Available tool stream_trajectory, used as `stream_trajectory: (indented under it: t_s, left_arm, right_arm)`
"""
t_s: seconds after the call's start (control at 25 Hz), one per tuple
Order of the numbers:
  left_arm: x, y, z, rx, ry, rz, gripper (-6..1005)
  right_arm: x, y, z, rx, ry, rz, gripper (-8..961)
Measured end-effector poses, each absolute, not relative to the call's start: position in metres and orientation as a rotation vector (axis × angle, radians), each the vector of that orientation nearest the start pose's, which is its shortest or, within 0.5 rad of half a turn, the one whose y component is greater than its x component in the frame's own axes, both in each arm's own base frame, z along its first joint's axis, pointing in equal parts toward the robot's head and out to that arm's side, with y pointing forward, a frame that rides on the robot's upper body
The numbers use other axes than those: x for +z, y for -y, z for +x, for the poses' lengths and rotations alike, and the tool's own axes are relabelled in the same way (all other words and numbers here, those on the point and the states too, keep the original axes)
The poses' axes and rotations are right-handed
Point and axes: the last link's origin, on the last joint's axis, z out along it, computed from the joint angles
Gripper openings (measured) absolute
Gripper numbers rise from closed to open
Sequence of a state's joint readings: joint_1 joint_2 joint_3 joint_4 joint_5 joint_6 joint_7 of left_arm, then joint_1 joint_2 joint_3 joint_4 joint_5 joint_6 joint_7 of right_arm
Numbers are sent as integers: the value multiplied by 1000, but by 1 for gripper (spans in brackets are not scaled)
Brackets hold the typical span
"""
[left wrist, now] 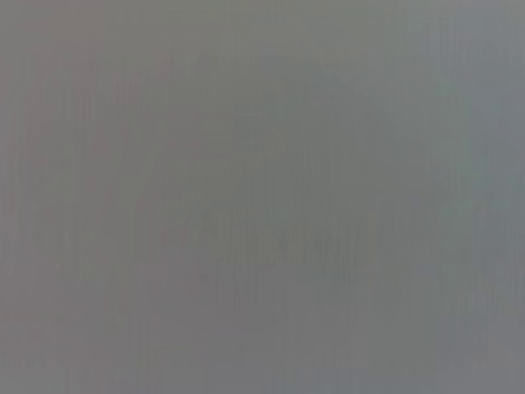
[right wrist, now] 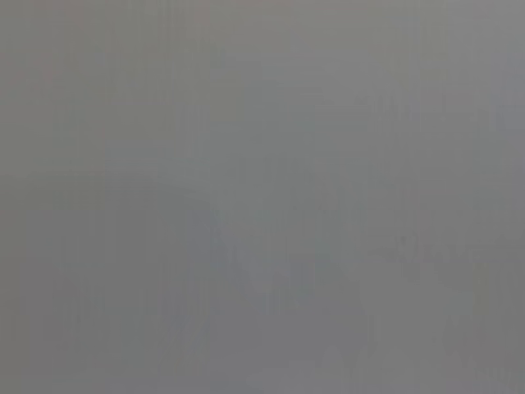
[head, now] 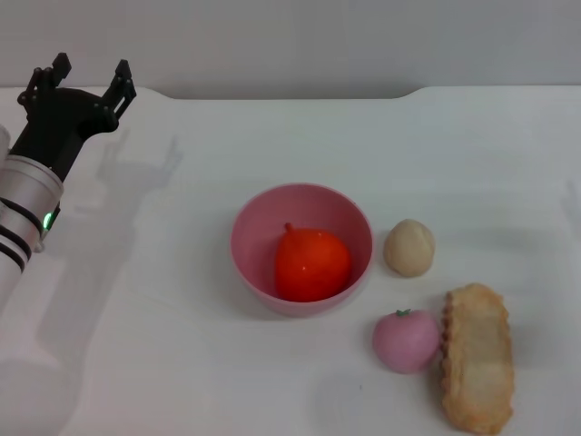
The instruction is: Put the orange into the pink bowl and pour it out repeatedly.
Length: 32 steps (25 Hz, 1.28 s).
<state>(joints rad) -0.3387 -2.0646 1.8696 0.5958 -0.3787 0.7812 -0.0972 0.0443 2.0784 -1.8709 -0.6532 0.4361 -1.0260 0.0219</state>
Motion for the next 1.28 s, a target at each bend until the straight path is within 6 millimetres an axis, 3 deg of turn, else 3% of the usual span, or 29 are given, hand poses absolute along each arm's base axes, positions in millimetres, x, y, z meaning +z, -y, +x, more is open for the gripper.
stream_trajectory:
  t_s: [1.28]
  left_arm:
    - [-19,-375,-275,-671,545,-1705,800]
  right_arm:
    - [22,-286,338,693,-535,-1399,788]
